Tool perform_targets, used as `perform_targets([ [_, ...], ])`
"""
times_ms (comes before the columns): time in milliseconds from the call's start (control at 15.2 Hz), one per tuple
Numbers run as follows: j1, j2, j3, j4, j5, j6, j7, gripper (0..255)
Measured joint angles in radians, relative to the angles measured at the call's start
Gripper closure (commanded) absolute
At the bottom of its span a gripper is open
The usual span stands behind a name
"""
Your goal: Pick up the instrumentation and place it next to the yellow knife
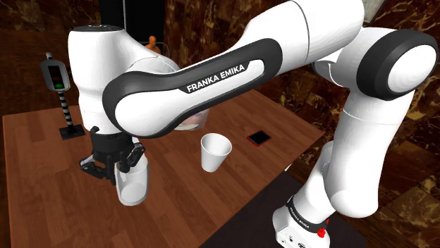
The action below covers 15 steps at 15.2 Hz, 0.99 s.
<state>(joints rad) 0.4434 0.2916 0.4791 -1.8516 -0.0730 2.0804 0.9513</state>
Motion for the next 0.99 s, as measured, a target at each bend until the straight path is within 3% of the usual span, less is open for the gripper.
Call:
perform_targets([
  [396,0.000,0.000,0.000,0.000,0.000,0.000,0.000,0],
  [726,-0.007,-0.033,0.006,0.071,0.018,-0.099,-0.012,0],
  [990,-0.009,-0.041,0.006,0.079,0.022,-0.114,-0.015,0],
])
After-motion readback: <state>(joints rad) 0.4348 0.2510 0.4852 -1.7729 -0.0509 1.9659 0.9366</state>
